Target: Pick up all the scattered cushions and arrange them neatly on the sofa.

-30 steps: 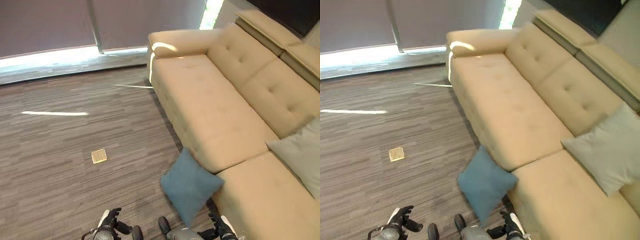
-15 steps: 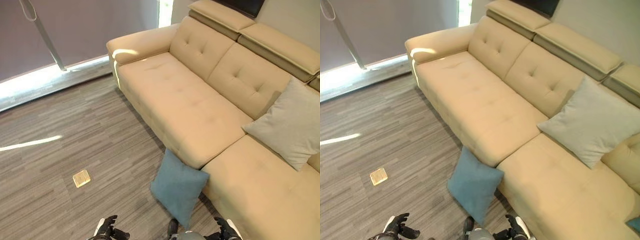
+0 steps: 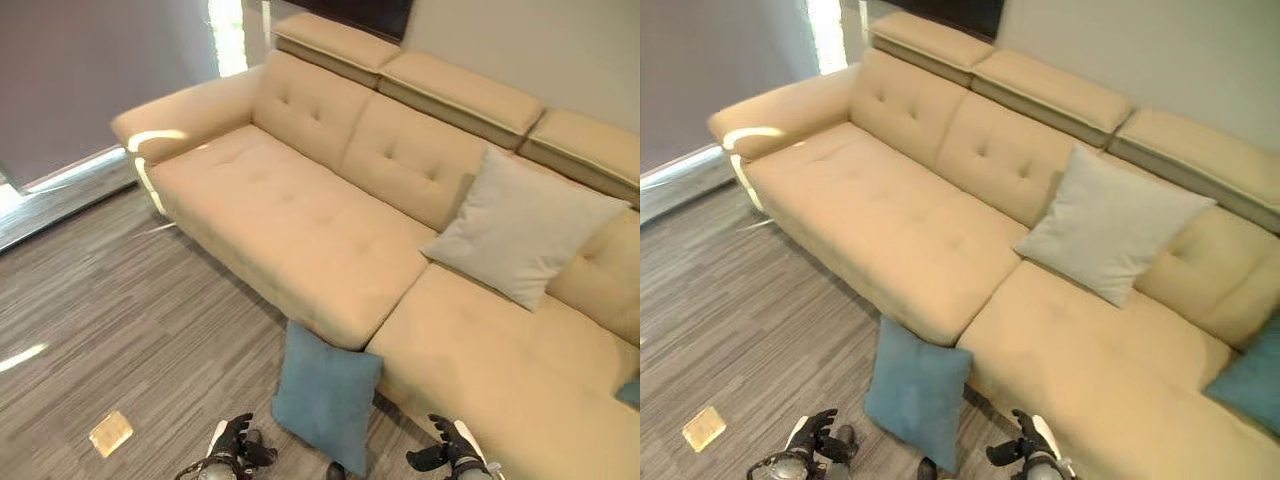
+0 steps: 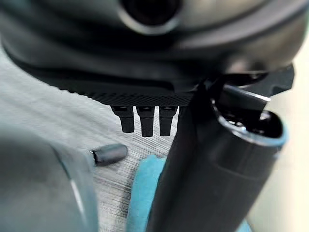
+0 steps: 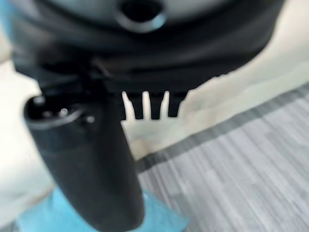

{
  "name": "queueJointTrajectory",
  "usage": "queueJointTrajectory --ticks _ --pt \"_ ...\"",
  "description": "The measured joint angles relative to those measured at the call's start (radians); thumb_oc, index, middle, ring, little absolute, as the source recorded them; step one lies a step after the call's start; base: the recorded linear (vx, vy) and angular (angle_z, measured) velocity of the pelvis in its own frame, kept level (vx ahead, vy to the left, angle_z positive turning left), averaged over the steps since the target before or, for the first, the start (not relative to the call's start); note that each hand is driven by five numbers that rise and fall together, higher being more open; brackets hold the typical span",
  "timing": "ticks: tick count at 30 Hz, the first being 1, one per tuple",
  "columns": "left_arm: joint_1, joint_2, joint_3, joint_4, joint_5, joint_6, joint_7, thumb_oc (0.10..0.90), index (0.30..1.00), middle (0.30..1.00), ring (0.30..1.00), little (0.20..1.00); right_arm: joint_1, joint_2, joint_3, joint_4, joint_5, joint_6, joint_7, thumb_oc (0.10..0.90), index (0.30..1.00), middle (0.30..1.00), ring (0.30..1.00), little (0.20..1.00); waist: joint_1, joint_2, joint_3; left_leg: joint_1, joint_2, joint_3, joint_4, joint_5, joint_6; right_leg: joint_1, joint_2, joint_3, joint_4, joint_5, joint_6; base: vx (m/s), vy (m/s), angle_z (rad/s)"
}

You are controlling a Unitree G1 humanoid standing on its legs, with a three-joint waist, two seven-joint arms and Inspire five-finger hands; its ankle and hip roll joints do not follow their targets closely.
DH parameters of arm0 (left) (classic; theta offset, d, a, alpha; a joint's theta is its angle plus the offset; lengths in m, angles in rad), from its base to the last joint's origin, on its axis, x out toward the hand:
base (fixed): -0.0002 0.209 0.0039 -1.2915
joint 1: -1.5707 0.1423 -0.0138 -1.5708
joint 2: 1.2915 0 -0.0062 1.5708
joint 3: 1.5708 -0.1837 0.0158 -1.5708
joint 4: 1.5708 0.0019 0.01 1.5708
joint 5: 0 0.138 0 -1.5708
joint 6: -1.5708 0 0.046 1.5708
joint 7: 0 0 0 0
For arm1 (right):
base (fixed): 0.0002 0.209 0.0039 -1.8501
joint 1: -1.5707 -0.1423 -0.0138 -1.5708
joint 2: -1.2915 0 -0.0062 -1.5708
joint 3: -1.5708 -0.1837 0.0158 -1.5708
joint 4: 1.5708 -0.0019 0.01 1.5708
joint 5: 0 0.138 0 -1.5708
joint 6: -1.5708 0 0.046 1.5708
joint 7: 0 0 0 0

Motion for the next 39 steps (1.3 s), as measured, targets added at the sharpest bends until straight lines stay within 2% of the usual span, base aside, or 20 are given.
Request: queueJointTrajectory --ticks 2,5,6,7,12,13,15,16,17,18,19,21,23,26,29,31,33,34,38,39 --pt "0.003 0.012 0.000 0.005 0.001 0.001 0.001 0.800 0.900 0.900 0.900 0.900 0.016 0.023 0.002 0.042 0.000 0.000 0.002 0.800 0.900 0.900 0.900 0.900 -0.007 -0.020 -0.012 0.047 -0.041 0.046 -0.045 0.007 0.022 -0.001 -0.053 0.041 0.008 -0.008 0.028 0.12 0.195 -0.65" --pt "0.008 0.020 -0.001 0.007 0.002 0.004 0.001 0.800 0.900 0.900 0.900 0.900 0.046 0.044 -0.001 0.048 0.000 0.003 0.005 0.800 0.900 0.900 0.900 0.900 -0.018 -0.021 -0.014 0.080 -0.102 0.102 -0.057 -0.011 0.082 -0.007 -0.117 0.059 0.034 -0.027 0.076 0.09 0.214 -0.42" --pt "0.008 0.022 -0.001 0.007 0.003 0.004 0.001 0.800 0.900 0.900 0.900 0.900 0.045 0.050 -0.001 0.051 0.000 0.004 0.005 0.800 0.900 0.900 0.900 0.900 -0.012 -0.015 -0.011 0.084 -0.106 0.126 -0.057 -0.016 0.090 -0.021 -0.125 0.078 0.047 -0.028 0.081 0.04 0.225 -0.75" --pt "0.013 0.026 0.000 0.006 0.003 0.005 0.001 0.800 0.900 0.900 0.900 0.900 0.033 0.058 -0.002 0.046 0.001 0.005 0.004 0.800 0.900 0.900 0.900 0.900 -0.009 0.003 -0.005 0.084 -0.112 0.160 -0.056 -0.018 0.105 -0.041 -0.133 0.091 0.063 -0.022 0.107 0.00 0.161 -0.71" --pt "0.006 0.064 -0.002 0.006 0.004 0.008 0.003 0.800 0.900 0.900 0.900 0.900 -0.004 0.062 0.006 0.040 0.000 0.011 0.005 0.800 0.900 0.900 0.900 0.900 -0.012 0.002 -0.001 0.079 -0.120 0.237 -0.056 -0.033 0.125 -0.107 -0.149 0.101 0.093 -0.013 0.129 -0.06 0.090 -0.51" --pt "0.004 0.068 -0.002 0.004 0.004 0.005 0.004 0.800 0.900 0.900 0.900 0.900 -0.029 0.062 0.011 0.040 -0.001 0.012 0.005 0.800 0.900 0.900 0.900 0.900 0.006 0.005 0.003 0.071 -0.108 0.264 -0.056 -0.034 0.126 -0.137 -0.145 0.096 0.113 -0.007 0.132 -0.04 0.049 -0.77" --pt "-0.009 0.079 0.000 -0.002 0.003 0.005 0.004 0.800 0.900 0.900 0.900 0.900 -0.078 0.065 0.020 0.025 -0.001 0.011 0.005 0.800 0.900 0.900 0.900 0.900 0.018 0.005 0.013 0.047 -0.095 0.314 -0.056 -0.037 0.128 -0.191 -0.141 -0.007 0.113 0.026 0.118 -0.03 0.040 -0.76" --pt "-0.010 0.082 0.000 -0.007 0.002 0.003 0.004 0.800 0.900 0.900 0.900 0.900 -0.087 0.065 0.018 0.008 -0.001 0.009 0.004 0.800 0.900 0.900 0.900 0.900 0.022 0.005 0.022 0.046 -0.091 0.325 -0.057 -0.038 0.129 -0.195 -0.144 -0.090 0.107 0.033 0.107 -0.02 -0.021 -0.35" --pt "-0.008 0.080 0.000 -0.004 0.002 0.002 0.004 0.800 0.900 0.900 0.900 0.900 -0.087 0.065 0.018 0.002 -0.002 0.001 0.003 0.800 0.900 0.900 0.900 0.900 0.016 0.008 0.023 0.048 -0.093 0.328 -0.056 -0.044 0.128 -0.184 -0.151 -0.127 0.088 0.036 0.106 -0.05 -0.065 -0.42" --pt "0.002 0.081 0.000 -0.013 0.001 -0.003 0.004 0.800 0.900 0.900 0.900 0.900 -0.086 0.065 0.019 -0.002 -0.002 0.000 0.001 0.800 0.900 0.900 0.900 0.900 0.040 0.015 0.026 0.049 -0.079 0.359 -0.058 -0.047 0.119 -0.191 -0.162 -0.217 0.075 0.035 0.097 -0.10 -0.067 -0.48" --pt "0.003 0.084 0.001 -0.023 0.001 -0.012 0.006 0.800 0.900 0.900 0.900 0.900 -0.080 0.065 0.019 -0.002 -0.003 -0.002 0.001 0.800 0.900 0.900 0.900 0.900 0.061 0.015 0.026 0.044 -0.072 0.374 -0.056 -0.050 0.114 -0.197 -0.170 -0.268 0.071 0.037 0.097 -0.09 -0.050 -0.51" --pt "0.002 0.087 0.001 -0.044 -0.002 -0.012 0.017 0.800 0.900 0.900 0.900 0.900 -0.079 0.060 0.018 -0.012 -0.001 -0.002 -0.006 0.800 0.900 0.900 0.900 0.900 0.061 0.020 0.028 0.012 -0.069 0.366 -0.055 -0.039 0.104 -0.231 -0.152 -0.226 0.074 0.059 0.107 -0.15 -0.060 -0.08" --pt "-0.010 0.080 -0.001 -0.054 -0.011 -0.015 0.019 0.800 0.900 0.900 0.900 0.900 -0.085 0.037 0.017 -0.033 0.008 0.000 -0.023 0.800 0.900 0.900 0.900 0.900 0.062 0.048 0.050 -0.044 -0.053 0.356 -0.051 -0.017 0.093 -0.273 -0.136 -0.230 0.064 0.076 0.086 -0.19 -0.098 0.13" --pt "-0.061 0.084 -0.001 -0.096 -0.070 -0.023 0.028 0.800 0.900 0.900 0.900 0.900 -0.127 0.015 0.008 -0.044 0.027 -0.002 -0.044 0.800 0.900 0.900 0.900 0.900 0.058 0.060 0.097 -0.163 -0.031 0.328 0.044 -0.020 0.092 -0.352 -0.115 -0.233 0.086 0.083 0.066 -0.21 -0.127 0.04" --pt "-0.142 0.105 0.000 -0.176 -0.120 -0.047 0.066 0.800 0.900 0.900 0.900 0.900 -0.221 -0.001 0.000 -0.080 0.065 -0.006 -0.080 0.800 0.900 0.900 0.900 0.900 0.071 0.036 0.198 -0.292 -0.013 0.209 0.191 -0.026 0.074 -0.466 -0.116 -0.207 0.192 0.051 0.034 -0.10 -0.044 -0.15" --pt "-0.202 0.090 -0.006 -0.192 -0.155 -0.054 0.070 0.800 0.900 0.900 0.900 0.900 -0.284 -0.022 -0.018 -0.099 0.090 -0.010 -0.105 0.800 0.900 0.900 0.900 0.900 0.061 0.060 0.245 -0.317 -0.006 0.102 0.191 -0.040 0.047 -0.504 -0.102 -0.207 0.223 0.050 0.030 -0.08 0.054 -0.17" --pt "-0.224 0.083 -0.019 -0.218 -0.160 -0.076 0.082 0.800 0.900 0.900 0.900 0.900 -0.310 -0.034 -0.042 -0.140 0.105 -0.023 -0.133 0.800 0.900 0.900 0.900 0.900 0.057 0.078 0.260 -0.328 0.003 0.107 0.159 -0.054 0.026 -0.556 -0.098 -0.202 0.260 0.049 0.032 -0.11 0.073 -0.19" --pt "-0.265 0.082 -0.024 -0.242 -0.173 -0.088 0.093 0.800 0.900 0.900 0.900 0.900 -0.346 -0.050 -0.048 -0.158 0.113 -0.028 -0.154 0.800 0.900 0.900 0.900 0.900 0.049 0.078 0.278 -0.377 -0.010 0.114 0.183 -0.053 0.024 -0.627 -0.114 -0.191 0.323 0.035 0.038 -0.05 0.104 -0.09" --pt "-0.368 0.092 -0.017 -0.248 -0.228 -0.102 0.134 0.800 0.900 0.900 0.900 0.900 -0.465 -0.069 -0.034 -0.169 0.141 -0.029 -0.184 0.800 0.900 0.900 0.900 0.900 0.054 0.065 0.293 -0.559 -0.038 0.160 0.307 -0.081 0.049 -0.847 -0.153 -0.119 0.472 0.017 0.043 -0.10 0.076 -0.19" --pt "-0.382 0.096 -0.016 -0.248 -0.239 -0.105 0.147 0.800 0.900 0.900 0.900 0.900 -0.473 -0.068 -0.035 -0.185 0.144 -0.030 -0.191 0.800 0.900 0.900 0.900 0.900 0.053 0.065 0.294 -0.605 -0.038 0.160 0.367 -0.110 0.058 -0.892 -0.157 -0.103 0.525 -0.003 0.041 0.00 0.000 0.00"
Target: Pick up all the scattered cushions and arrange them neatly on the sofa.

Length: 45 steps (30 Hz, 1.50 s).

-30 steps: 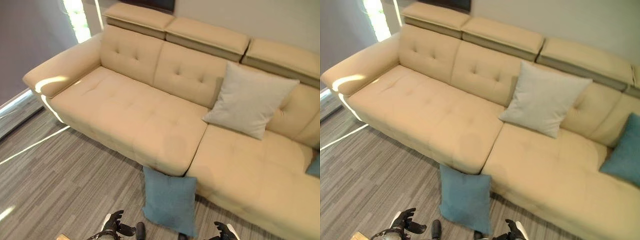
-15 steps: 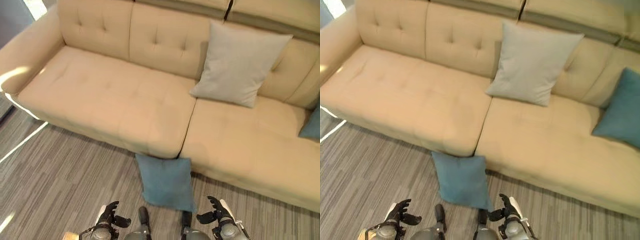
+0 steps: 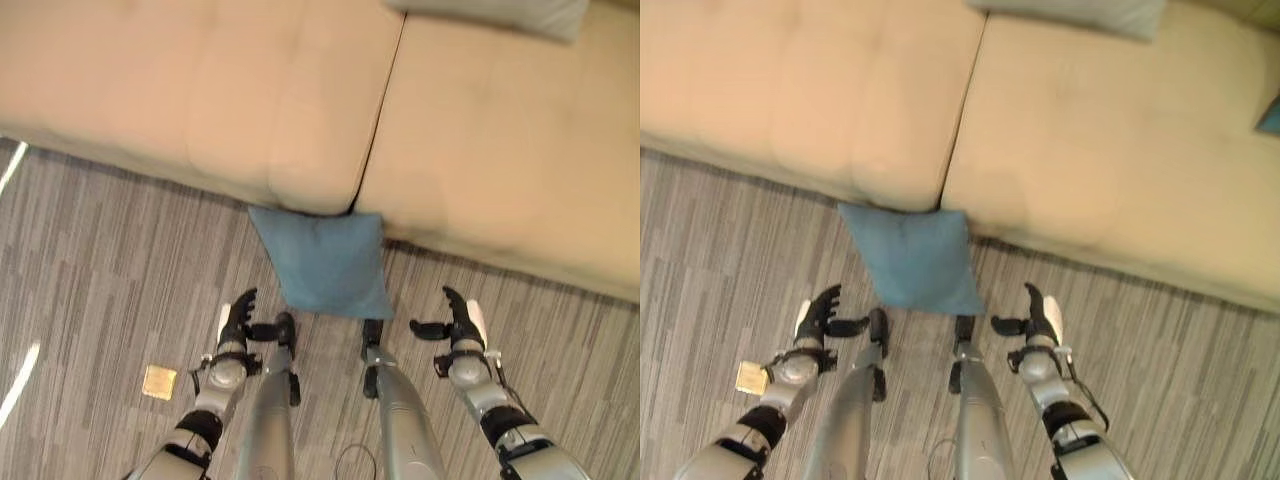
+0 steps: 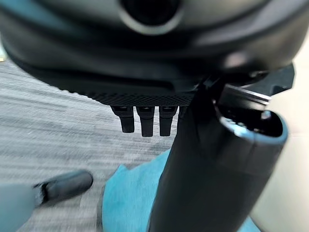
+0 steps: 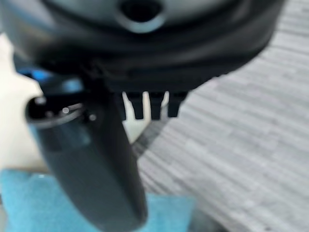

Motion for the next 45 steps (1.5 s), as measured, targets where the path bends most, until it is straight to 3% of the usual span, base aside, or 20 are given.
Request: queueJointTrajectory --ticks 7,15,24,33,37,45 --pt "-0.065 0.011 0.036 0.002 -0.083 -0.006 0.081 0.800 0.900 0.900 0.900 0.900 -0.117 0.003 0.003 -0.045 0.039 -0.016 -0.060 0.800 0.900 0.900 0.900 0.900 -0.010 -0.009 0.013 -0.286 -0.004 -0.006 0.275 -0.093 0.015 -0.271 -0.030 0.032 0.254 -0.089 -0.007 0.00 -0.033 0.06" --pt "-0.174 0.040 0.039 -0.029 -0.155 -0.007 0.094 0.800 0.900 0.900 0.900 0.900 -0.258 -0.028 -0.007 -0.048 0.060 -0.022 -0.087 0.800 0.900 0.900 0.900 0.900 -0.019 -0.026 0.021 -0.524 0.002 -0.020 0.429 -0.125 0.020 -0.506 -0.033 0.043 0.399 -0.118 -0.019 0.05 -0.017 0.02" --pt "-0.376 0.144 0.014 -0.063 -0.194 -0.016 0.090 0.800 0.900 0.900 0.900 0.900 -0.464 -0.083 -0.001 -0.052 0.105 -0.034 -0.088 0.800 0.900 0.900 0.900 0.900 -0.022 -0.027 0.021 -0.742 0.006 -0.028 0.527 -0.142 0.016 -0.730 -0.036 0.054 0.497 -0.136 -0.032 0.06 0.010 0.00" --pt "-0.554 0.173 -0.013 -0.021 -0.211 -0.017 0.091 0.800 0.900 0.900 0.900 0.900 -0.548 -0.093 0.067 -0.091 0.118 -0.038 -0.090 0.800 0.900 0.900 0.900 0.900 -0.021 -0.026 0.021 -0.797 0.006 -0.017 0.533 -0.148 0.014 -0.782 -0.037 0.060 0.494 -0.134 -0.023 0.03 -0.007 -0.01" --pt "-0.619 0.194 -0.028 -0.012 -0.244 -0.016 0.090 0.800 0.900 0.900 0.900 0.900 -0.575 -0.089 0.086 -0.115 0.124 -0.039 -0.101 0.800 0.900 0.900 0.900 0.900 -0.038 -0.026 0.021 -0.832 0.004 -0.016 0.537 -0.148 0.014 -0.819 -0.038 0.062 0.491 -0.133 -0.022 0.00 0.000 0.00" --pt "-0.663 0.157 -0.062 0.016 -0.311 -0.016 0.113 0.800 0.900 0.900 0.900 0.900 -0.595 -0.055 0.134 -0.130 0.154 -0.040 -0.090 0.800 0.900 0.900 0.900 0.900 -0.041 -0.026 0.021 -0.852 0.008 -0.014 0.536 -0.149 0.011 -0.845 -0.029 0.065 0.491 -0.133 -0.021 0.01 -0.001 -0.01"
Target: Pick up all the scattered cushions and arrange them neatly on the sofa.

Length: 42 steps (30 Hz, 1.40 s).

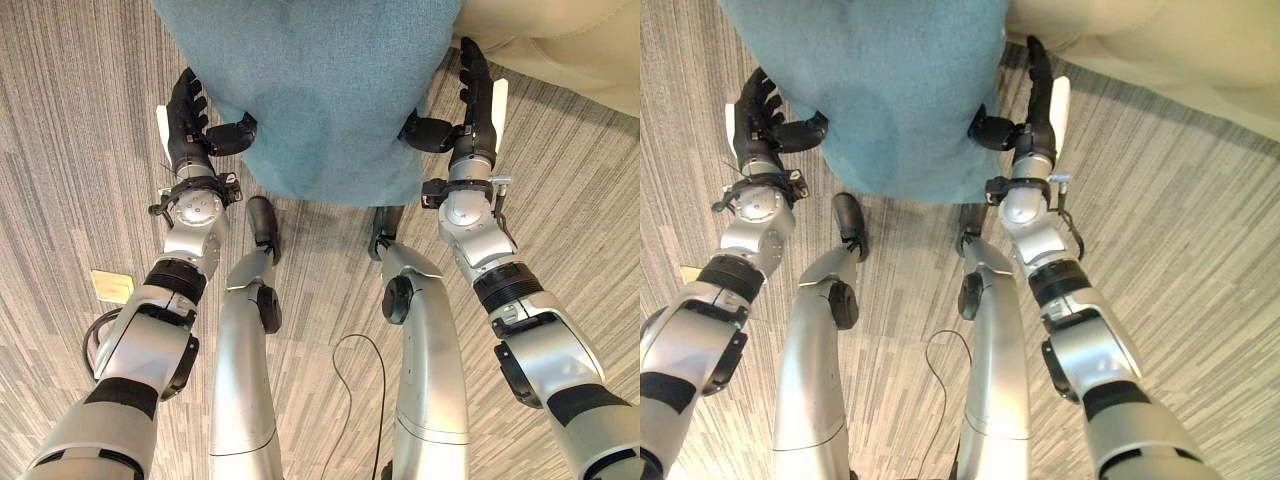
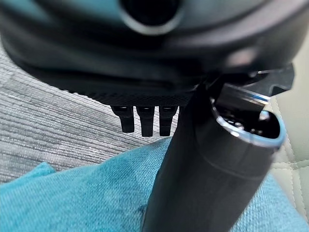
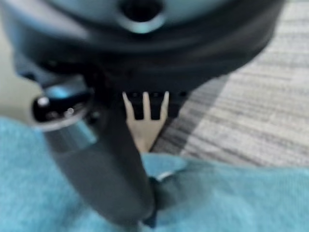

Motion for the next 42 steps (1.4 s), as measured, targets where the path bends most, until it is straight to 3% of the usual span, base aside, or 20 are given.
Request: queueJointTrajectory --ticks 5,6,7,14,17,19,21,22,23,26,30,39,42 --pt "-0.029 -0.049 0.000 -0.007 -0.092 0.000 0.000 0.800 0.900 0.900 0.900 0.900 -0.024 0.054 0.001 0.000 0.114 0.000 0.029 0.800 0.900 0.900 0.900 0.900 0.001 0.000 0.000 -0.008 -0.001 0.000 0.001 0.000 0.000 -0.006 0.000 0.000 0.005 0.000 0.000 0.00 0.000 0.00" --pt "-0.034 -0.055 -0.002 -0.012 -0.116 -0.001 0.000 0.544 0.516 0.516 0.516 0.516 -0.026 0.069 0.005 -0.002 0.147 0.000 0.043 0.555 0.533 0.533 0.533 0.533 0.002 0.000 0.000 -0.008 -0.001 0.000 0.001 0.000 0.000 -0.006 0.000 0.000 0.007 0.000 0.000 0.00 0.000 0.00" --pt "-0.033 -0.054 -0.002 -0.022 -0.130 0.000 0.000 0.400 0.300 0.300 0.300 0.300 -0.026 0.068 0.019 -0.011 0.177 -0.001 0.049 0.400 0.300 0.300 0.300 0.300 0.002 0.000 0.000 -0.008 -0.001 -0.001 0.001 0.000 0.000 -0.006 0.000 -0.001 0.007 0.000 0.000 0.00 0.000 0.00" --pt "0.004 -0.029 0.030 -0.087 -0.176 -0.002 0.000 0.400 0.300 0.300 0.300 0.300 -0.017 -0.008 0.037 -0.041 0.196 0.000 0.089 0.400 0.300 0.300 0.300 0.300 0.001 0.000 0.000 -0.003 -0.002 -0.006 -0.008 0.006 -0.003 0.004 0.000 -0.005 -0.003 0.006 0.000 0.00 0.000 0.00" --pt "0.007 -0.034 0.051 -0.105 -0.197 -0.002 0.000 0.400 0.300 0.300 0.300 0.300 -0.016 -0.037 0.037 -0.053 0.157 0.006 0.102 0.400 0.300 0.300 0.300 0.300 -0.001 -0.001 0.002 0.024 -0.001 -0.011 -0.064 0.032 -0.005 0.034 0.000 -0.015 -0.057 0.029 0.001 -0.04 0.003 0.00" --pt "0.047 -0.045 0.085 -0.149 -0.197 -0.001 0.005 0.400 0.300 0.300 0.300 0.300 0.014 -0.030 0.039 -0.064 0.111 0.028 0.116 0.400 0.300 0.300 0.300 0.300 -0.004 -0.020 0.016 0.136 -0.004 -0.007 -0.182 0.075 -0.009 0.142 0.001 -0.030 -0.162 0.062 0.000 -0.10 0.012 0.05" --pt "0.166 -0.058 0.111 -0.251 -0.197 -0.001 0.021 0.400 0.300 0.300 0.300 0.300 0.127 -0.019 0.031 -0.124 0.064 0.040 0.133 0.400 0.300 0.300 0.300 0.300 -0.002 -0.030 0.018 0.336 -0.019 -0.003 -0.370 0.144 -0.014 0.324 -0.001 -0.045 -0.304 0.105 0.008 -0.11 -0.002 0.13" --pt "0.246 -0.075 0.120 -0.300 -0.195 -0.007 0.021 0.400 0.300 0.300 0.300 0.300 0.216 -0.012 0.026 -0.172 0.056 0.040 0.134 0.400 0.300 0.300 0.300 0.300 -0.001 -0.030 -0.035 0.368 -0.026 -0.008 -0.417 0.157 -0.016 0.348 0.002 -0.045 -0.332 0.109 0.015 -0.07 -0.020 0.08" --pt "0.321 -0.087 0.124 -0.356 -0.194 -0.018 0.020 0.400 0.300 0.300 0.300 0.300 0.285 -0.007 0.015 -0.215 0.046 0.040 0.136 0.400 0.300 0.300 0.300 0.300 0.003 -0.030 -0.087 0.368 -0.028 -0.012 -0.434 0.158 -0.017 0.345 0.001 -0.045 -0.337 0.105 0.020 -0.05 -0.024 0.08" --pt "0.479 -0.144 0.152 -0.452 -0.195 -0.049 0.014 0.400 0.300 0.300 0.300 0.300 0.413 0.024 -0.040 -0.320 0.032 0.039 0.136 0.400 0.300 0.300 0.300 0.300 0.007 -0.034 -0.083 0.481 -0.029 -0.023 -0.468 0.165 -0.026 0.466 0.000 -0.060 -0.372 0.105 0.020 -0.11 -0.087 0.06" --pt "0.711 -0.206 0.150 -0.553 -0.198 -0.077 -0.051 0.400 0.300 0.300 0.300 0.300 0.633 0.033 -0.059 -0.440 0.018 0.000 0.137 0.400 0.300 0.300 0.300 0.300 0.013 -0.039 -0.062 0.758 -0.029 -0.047 -0.588 0.195 -0.037 0.738 0.001 -0.106 -0.442 0.098 0.023 -0.06 -0.086 0.13" --pt "0.945 -0.170 0.074 -0.636 -0.198 -0.076 -0.132 0.400 0.300 0.300 0.300 0.300 0.896 0.023 -0.101 -0.540 -0.042 -0.012 0.202 0.400 0.300 0.300 0.300 0.300 0.030 -0.026 -0.075 1.168 0.007 -0.078 -0.812 0.246 -0.057 1.146 0.043 -0.170 -0.619 0.104 0.022 0.05 -0.071 0.05" --pt "0.973 -0.149 0.053 -0.641 -0.197 -0.058 -0.161 0.400 0.300 0.300 0.300 0.300 0.940 0.017 -0.127 -0.553 -0.045 -0.013 0.223 0.400 0.300 0.300 0.300 0.300 0.026 -0.018 -0.112 1.228 0.021 -0.074 -0.836 0.248 -0.057 1.219 0.064 -0.170 -0.676 0.126 0.023 0.09 -0.067 -0.07"
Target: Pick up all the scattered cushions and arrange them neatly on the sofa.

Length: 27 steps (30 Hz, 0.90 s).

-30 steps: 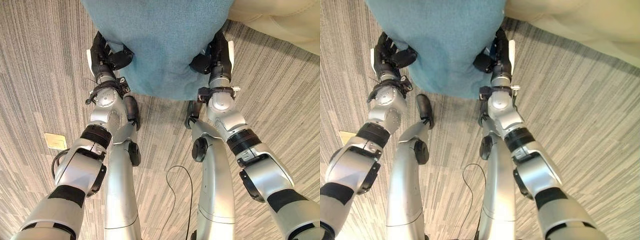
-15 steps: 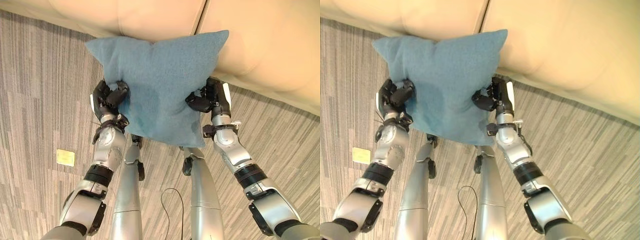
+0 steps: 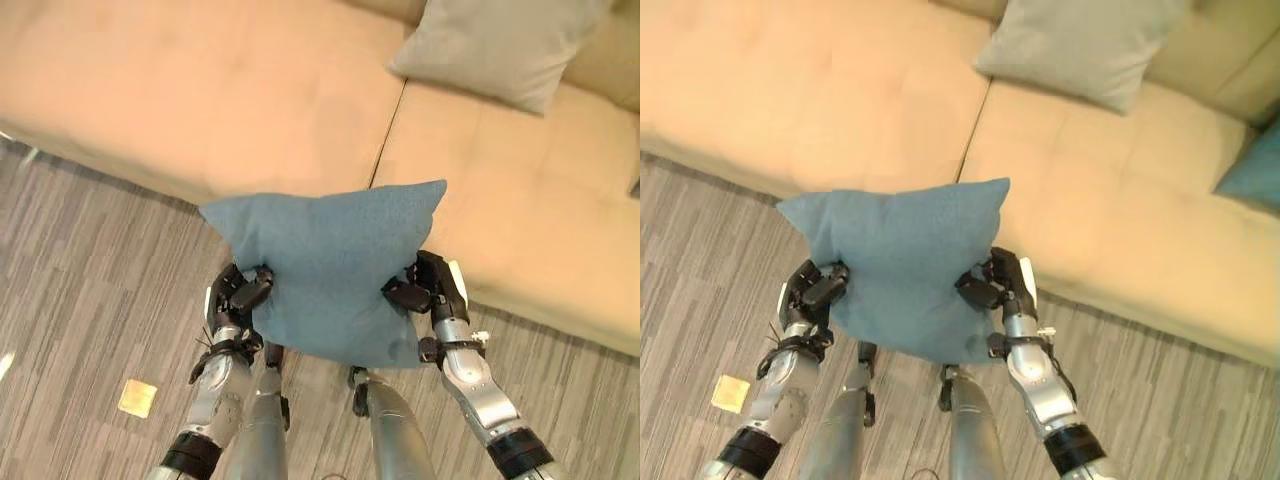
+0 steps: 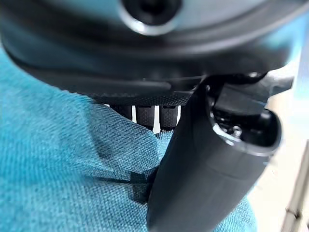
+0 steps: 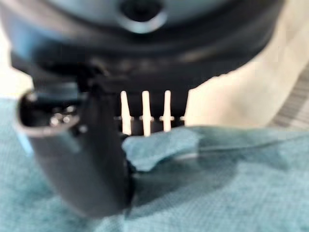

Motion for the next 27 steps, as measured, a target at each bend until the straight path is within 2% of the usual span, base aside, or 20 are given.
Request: queueJointTrajectory --ticks 2,5,10,11,12,13,15,17,18,21,23,25,26,27 --pt "0.012 0.004 -0.026 0.000 0.002 0.018 -0.017 0.400 0.300 0.300 0.300 0.300 0.056 -0.001 -0.014 -0.004 -0.002 -0.001 0.007 0.400 0.300 0.300 0.300 0.300 -0.006 0.002 -0.014 0.090 0.001 -0.002 -0.024 0.001 -0.001 0.115 0.008 -0.020 -0.058 0.004 0.001 0.10 -0.084 0.12" --pt "0.011 -0.002 -0.036 0.000 0.003 0.020 -0.030 0.400 0.300 0.300 0.300 0.300 0.070 -0.022 -0.031 -0.005 -0.009 -0.001 0.016 0.400 0.300 0.300 0.300 0.300 -0.008 0.018 -0.026 0.151 0.016 -0.012 -0.060 0.003 -0.005 0.205 0.028 -0.038 -0.140 0.027 0.007 0.09 -0.055 0.16" --pt "0.033 -0.030 -0.047 -0.001 0.004 0.024 -0.031 0.400 0.300 0.300 0.300 0.300 0.098 -0.030 -0.044 -0.022 -0.020 0.000 0.019 0.400 0.300 0.300 0.300 0.300 -0.007 0.034 -0.087 0.174 0.016 -0.051 -0.076 0.009 -0.013 0.308 0.048 -0.100 -0.255 0.059 0.000 -0.01 0.035 0.38" --pt "0.035 -0.047 -0.047 0.003 0.003 0.024 -0.031 0.400 0.300 0.300 0.300 0.300 0.105 -0.033 -0.057 -0.033 -0.021 0.000 0.017 0.400 0.300 0.300 0.300 0.300 -0.029 0.040 -0.094 0.134 0.013 0.051 -0.057 0.019 -0.034 0.323 0.025 -0.156 -0.258 0.057 0.000 0.03 0.082 1.01" --pt "0.042 -0.057 -0.048 0.005 0.003 0.026 -0.032 0.400 0.300 0.300 0.300 0.300 0.113 -0.032 -0.064 -0.037 -0.022 0.000 0.017 0.400 0.300 0.300 0.300 0.300 -0.046 0.054 -0.104 0.116 0.026 0.191 -0.030 -0.033 0.033 0.333 0.020 -0.194 -0.266 0.056 -0.004 0.13 0.091 0.94" --pt "0.053 -0.068 -0.048 0.007 0.003 0.027 -0.034 0.400 0.300 0.300 0.300 0.300 0.116 -0.032 -0.070 -0.036 -0.023 0.003 0.016 0.400 0.300 0.300 0.300 0.300 -0.041 0.051 -0.105 0.115 0.051 0.275 0.001 -0.047 0.057 0.338 0.014 -0.194 -0.259 0.053 -0.003 0.20 0.151 0.55" --pt "0.075 -0.068 -0.049 0.007 0.002 0.038 -0.034 0.400 0.300 0.300 0.300 0.300 0.118 -0.032 -0.071 -0.037 -0.033 0.006 0.017 0.400 0.300 0.300 0.300 0.300 -0.048 0.053 -0.107 0.119 0.075 0.392 0.050 -0.055 0.060 0.376 -0.002 -0.219 -0.268 0.042 0.010 0.12 0.132 0.31" --pt "0.098 -0.064 -0.057 0.006 0.002 0.040 -0.035 0.400 0.300 0.300 0.300 0.300 0.123 -0.029 -0.067 -0.037 -0.034 0.016 0.017 0.400 0.300 0.300 0.300 0.300 -0.047 0.043 -0.119 0.142 0.056 0.392 0.050 -0.046 0.062 0.390 -0.017 -0.216 -0.255 0.034 0.030 0.07 0.148 0.27" --pt "0.114 -0.051 -0.054 0.002 0.002 0.042 -0.039 0.400 0.300 0.300 0.300 0.300 0.132 -0.019 -0.059 -0.040 -0.036 0.016 0.018 0.400 0.300 0.300 0.300 0.300 -0.045 0.022 -0.134 0.154 0.016 0.378 0.029 -0.047 0.073 0.392 -0.047 -0.217 -0.235 0.028 0.039 0.15 0.232 0.28" --pt "0.118 -0.030 -0.049 0.002 0.002 0.049 -0.039 0.400 0.300 0.300 0.300 0.300 0.137 0.006 -0.050 -0.041 -0.036 0.018 0.023 0.400 0.300 0.300 0.300 0.300 -0.035 -0.001 -0.148 0.170 -0.017 0.363 0.012 -0.048 0.096 0.393 -0.081 -0.214 -0.206 0.025 0.047 0.10 0.292 0.24" --pt "0.120 -0.003 -0.042 0.003 0.002 0.055 -0.039 0.400 0.300 0.300 0.300 0.300 0.125 0.017 -0.031 -0.041 -0.036 0.024 0.030 0.400 0.300 0.300 0.300 0.300 -0.019 0.006 -0.147 0.196 -0.030 0.357 0.004 -0.053 0.109 0.329 -0.125 -0.166 -0.025 0.019 0.055 0.11 0.191 0.09" --pt "0.121 0.012 -0.041 0.002 0.003 0.055 -0.039 0.400 0.300 0.300 0.300 0.300 0.148 0.020 -0.030 -0.045 -0.036 0.024 0.038 0.400 0.300 0.300 0.300 0.300 -0.027 0.004 -0.148 0.246 -0.037 0.324 -0.025 -0.058 0.125 0.286 -0.143 -0.102 0.117 -0.031 0.100 0.11 0.058 0.35" --pt "0.120 0.015 -0.034 0.003 0.005 0.051 -0.039 0.400 0.300 0.300 0.300 0.300 0.157 0.024 -0.030 -0.048 -0.036 0.024 0.045 0.400 0.300 0.300 0.300 0.300 -0.028 -0.002 -0.151 0.258 -0.046 0.295 -0.041 -0.068 0.135 0.259 -0.102 -0.004 0.149 -0.069 0.103 0.13 0.015 0.90" --pt "0.117 0.015 -0.015 0.003 0.012 0.049 -0.039 0.400 0.300 0.300 0.300 0.300 0.165 0.036 -0.030 -0.054 -0.036 0.023 0.053 0.400 0.300 0.300 0.300 0.300 -0.050 -0.011 -0.155 0.266 -0.065 0.248 -0.071 -0.057 0.141 0.208 -0.011 0.139 0.162 -0.116 0.098 0.24 -0.035 1.09"
